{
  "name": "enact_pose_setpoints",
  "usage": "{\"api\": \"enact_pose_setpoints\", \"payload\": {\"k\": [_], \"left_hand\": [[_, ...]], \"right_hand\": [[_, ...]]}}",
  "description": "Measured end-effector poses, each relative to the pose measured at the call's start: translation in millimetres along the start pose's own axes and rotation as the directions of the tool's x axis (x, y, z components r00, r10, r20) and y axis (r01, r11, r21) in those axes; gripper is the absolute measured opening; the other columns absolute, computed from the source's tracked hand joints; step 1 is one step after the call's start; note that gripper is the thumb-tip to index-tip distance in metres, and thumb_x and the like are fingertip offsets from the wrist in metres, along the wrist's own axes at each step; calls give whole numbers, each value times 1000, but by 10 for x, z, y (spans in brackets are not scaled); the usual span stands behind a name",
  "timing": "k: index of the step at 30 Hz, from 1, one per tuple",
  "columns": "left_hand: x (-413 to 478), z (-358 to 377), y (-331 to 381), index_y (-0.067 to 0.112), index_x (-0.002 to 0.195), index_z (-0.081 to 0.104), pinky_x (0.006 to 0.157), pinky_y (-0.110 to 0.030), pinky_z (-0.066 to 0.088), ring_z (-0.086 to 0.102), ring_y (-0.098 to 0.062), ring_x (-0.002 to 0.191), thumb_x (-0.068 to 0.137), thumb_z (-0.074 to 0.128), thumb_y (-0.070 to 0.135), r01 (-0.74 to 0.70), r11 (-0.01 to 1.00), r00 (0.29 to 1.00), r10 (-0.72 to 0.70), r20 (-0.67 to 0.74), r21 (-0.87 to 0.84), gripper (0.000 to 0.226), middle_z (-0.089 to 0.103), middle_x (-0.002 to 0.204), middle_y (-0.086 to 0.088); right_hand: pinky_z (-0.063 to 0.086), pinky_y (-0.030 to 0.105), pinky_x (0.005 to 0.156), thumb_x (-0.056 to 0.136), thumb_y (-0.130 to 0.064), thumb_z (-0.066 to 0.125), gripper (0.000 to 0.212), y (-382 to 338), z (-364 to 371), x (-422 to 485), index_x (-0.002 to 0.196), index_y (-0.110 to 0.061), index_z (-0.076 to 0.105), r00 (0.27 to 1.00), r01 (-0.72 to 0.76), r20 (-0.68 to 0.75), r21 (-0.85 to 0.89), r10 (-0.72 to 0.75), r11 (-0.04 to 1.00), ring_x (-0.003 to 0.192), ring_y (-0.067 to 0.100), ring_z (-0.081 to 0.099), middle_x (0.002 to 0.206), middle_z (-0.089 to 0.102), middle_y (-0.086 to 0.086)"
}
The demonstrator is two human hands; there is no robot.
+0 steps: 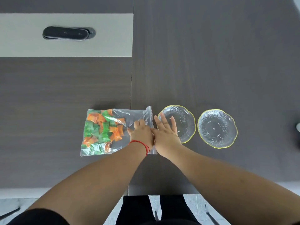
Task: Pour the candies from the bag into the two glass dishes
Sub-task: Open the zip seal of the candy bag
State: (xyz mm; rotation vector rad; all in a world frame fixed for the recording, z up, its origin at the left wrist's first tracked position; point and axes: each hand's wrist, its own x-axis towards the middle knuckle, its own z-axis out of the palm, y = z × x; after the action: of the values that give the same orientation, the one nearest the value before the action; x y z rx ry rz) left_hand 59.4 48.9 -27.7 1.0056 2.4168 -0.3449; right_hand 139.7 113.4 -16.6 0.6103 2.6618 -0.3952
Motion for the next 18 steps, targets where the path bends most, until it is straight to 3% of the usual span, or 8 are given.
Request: {"api": "enact_pose_setpoints", "payload": {"k": [3, 6, 9, 11, 13, 14, 15, 18], "left_hand": [[-31, -3, -4, 12, 129, 50, 103, -57, 36, 32, -28, 129, 88, 47, 28, 3, 1000, 1000, -3, 18, 16, 44, 34, 136, -12], [-65, -26, 11, 11, 123, 55, 93, -46, 43, 40, -28, 122, 89, 43, 27, -7, 999, 1000, 7, 6, 39, 39, 43, 130, -11], [-65, -147, -48, 7, 115, 59, 89, -40, 44, 50, -31, 116, 90, 42, 25, 84, 978, 996, -77, 42, -189, 35, 55, 120, -10], [-51, -187, -113, 5, 108, 61, 89, -37, 45, 56, -32, 110, 88, 42, 12, 101, 844, 995, -89, 47, -527, 28, 61, 117, -13], [-89, -218, -239, 10, 92, 63, 76, -32, 45, 61, -30, 92, 86, 44, 12, 145, 603, 989, -91, 113, -785, 20, 66, 106, -14], [-114, -260, -295, 14, 78, 60, 67, -31, 43, 57, -28, 77, 83, 46, 17, 135, 505, 991, -86, 106, -853, 14, 68, 100, -17], [-166, -301, -340, 16, 66, 55, 61, -32, 41, 51, -25, 65, 80, 47, 20, 99, 488, 994, -80, 68, -867, 16, 70, 97, -23], [-286, -340, -480, 18, 58, 53, 65, -35, 50, 53, -19, 56, 85, 51, 14, 86, 402, 994, -95, 52, -912, 27, 69, 74, -19]], "right_hand": [[-21, 56, 113, 91, -23, 45, 46, -17, -28, -6, 136, -31, 49, 999, -21, -29, 26, 22, 999, 147, 25, -23, 164, 0, 4], [-18, 55, 114, 91, -21, 45, 42, 1, -47, -27, 131, -30, 53, 999, -26, -24, 58, 28, 998, 148, 25, -20, 164, 3, 4], [-10, 50, 117, 94, -23, 43, 33, -3, -52, -34, 123, -27, 58, 993, -65, -87, 152, 78, 986, 150, 22, -1, 158, 25, 1], [6, 43, 114, 97, -35, 42, 29, -16, -108, -3, 116, -26, 62, 970, -133, -164, 261, 180, 956, 138, 19, 32, 135, 51, -3], [29, 41, 98, 96, -44, 41, 29, -42, -246, 29, 98, -26, 65, 965, -159, -146, 339, 219, 927, 108, 20, 52, 104, 61, -5], [36, 39, 86, 97, -41, 42, 26, -68, -329, 41, 85, -25, 59, 981, -129, -96, 341, 171, 931, 94, 23, 53, 90, 59, -5], [39, 36, 76, 97, -35, 43, 25, -96, -412, 47, 76, -22, 52, 992, -106, -24, 383, 125, 918, 84, 25, 51, 80, 54, -4], [45, 30, 61, 91, -29, 55, 19, -146, -598, 74, 86, -16, 68, 975, -223, 158, 715, 158, 663, 73, 23, 57, 80, 66, 2]]}}
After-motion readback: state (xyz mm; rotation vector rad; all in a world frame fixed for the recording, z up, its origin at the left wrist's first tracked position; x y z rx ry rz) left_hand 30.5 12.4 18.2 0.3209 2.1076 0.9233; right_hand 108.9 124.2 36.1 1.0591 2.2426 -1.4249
